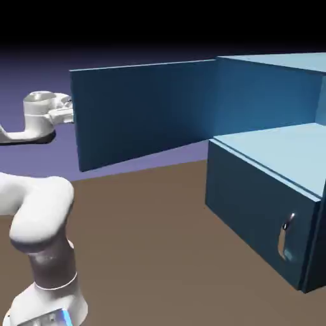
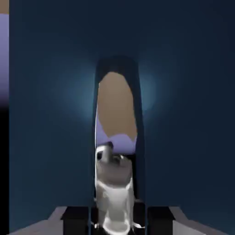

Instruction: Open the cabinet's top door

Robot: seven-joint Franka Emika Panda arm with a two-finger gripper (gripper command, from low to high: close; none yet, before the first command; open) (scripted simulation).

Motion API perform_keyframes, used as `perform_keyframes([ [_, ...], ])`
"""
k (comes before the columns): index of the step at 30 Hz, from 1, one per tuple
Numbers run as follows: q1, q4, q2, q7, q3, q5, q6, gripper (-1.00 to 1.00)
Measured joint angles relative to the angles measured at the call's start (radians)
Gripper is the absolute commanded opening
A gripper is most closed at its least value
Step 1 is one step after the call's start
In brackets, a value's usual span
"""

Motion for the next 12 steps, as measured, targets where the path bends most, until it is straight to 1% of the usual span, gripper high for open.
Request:
perform_keyframes([
  [12, -0.326, 0.435, -0.068, -0.090, 0.113, 0.046, -0.278, -1.00],
])
